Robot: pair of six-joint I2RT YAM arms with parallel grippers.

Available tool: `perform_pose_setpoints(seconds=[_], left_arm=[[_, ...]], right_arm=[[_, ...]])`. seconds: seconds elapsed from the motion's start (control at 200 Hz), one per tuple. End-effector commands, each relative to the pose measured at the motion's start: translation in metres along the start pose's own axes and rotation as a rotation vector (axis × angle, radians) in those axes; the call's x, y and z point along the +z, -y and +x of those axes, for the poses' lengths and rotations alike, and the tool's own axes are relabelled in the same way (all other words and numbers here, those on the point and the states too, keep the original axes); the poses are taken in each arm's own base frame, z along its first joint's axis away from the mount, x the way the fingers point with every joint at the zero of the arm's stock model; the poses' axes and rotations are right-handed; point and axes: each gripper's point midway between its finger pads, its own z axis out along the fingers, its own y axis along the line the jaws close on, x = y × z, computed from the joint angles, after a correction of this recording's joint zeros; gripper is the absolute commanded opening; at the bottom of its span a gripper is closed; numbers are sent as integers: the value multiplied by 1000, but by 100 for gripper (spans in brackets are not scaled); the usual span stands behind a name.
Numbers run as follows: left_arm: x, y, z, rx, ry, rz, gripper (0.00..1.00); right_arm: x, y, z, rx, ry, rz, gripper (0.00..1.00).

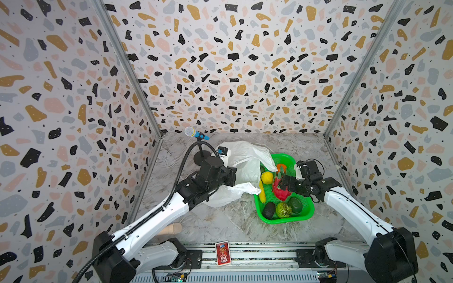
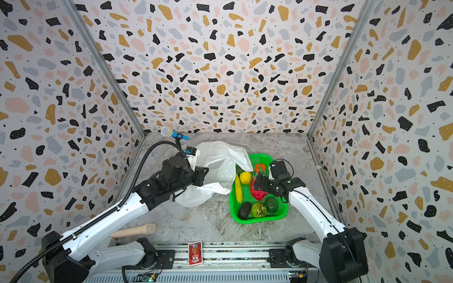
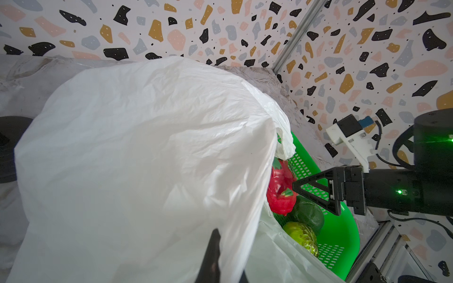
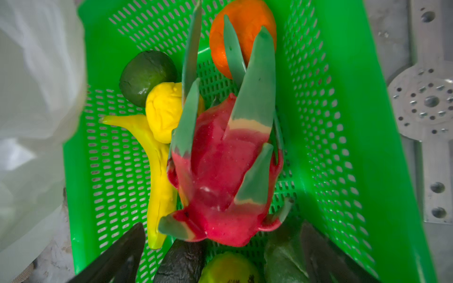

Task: Place the fruits into the plastic bag
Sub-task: Pick up the fruit from the bin.

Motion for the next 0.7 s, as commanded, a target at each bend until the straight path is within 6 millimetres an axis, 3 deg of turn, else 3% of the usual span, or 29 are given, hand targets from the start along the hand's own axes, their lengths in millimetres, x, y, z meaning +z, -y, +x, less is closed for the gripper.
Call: perform_pose_setpoints(seconds=[0.0,0.481,0.696], left_arm=[[0,1,-7,11,34,11,0],[3,-3,1,19,23,4,0],[5,-3,3,19,18,10,0]], right_arm=[[0,-10,-11,-1,6,-48,99],[21,-9,-19,70,-57,-73,99],[44,11,-9,112,-85,49,99]])
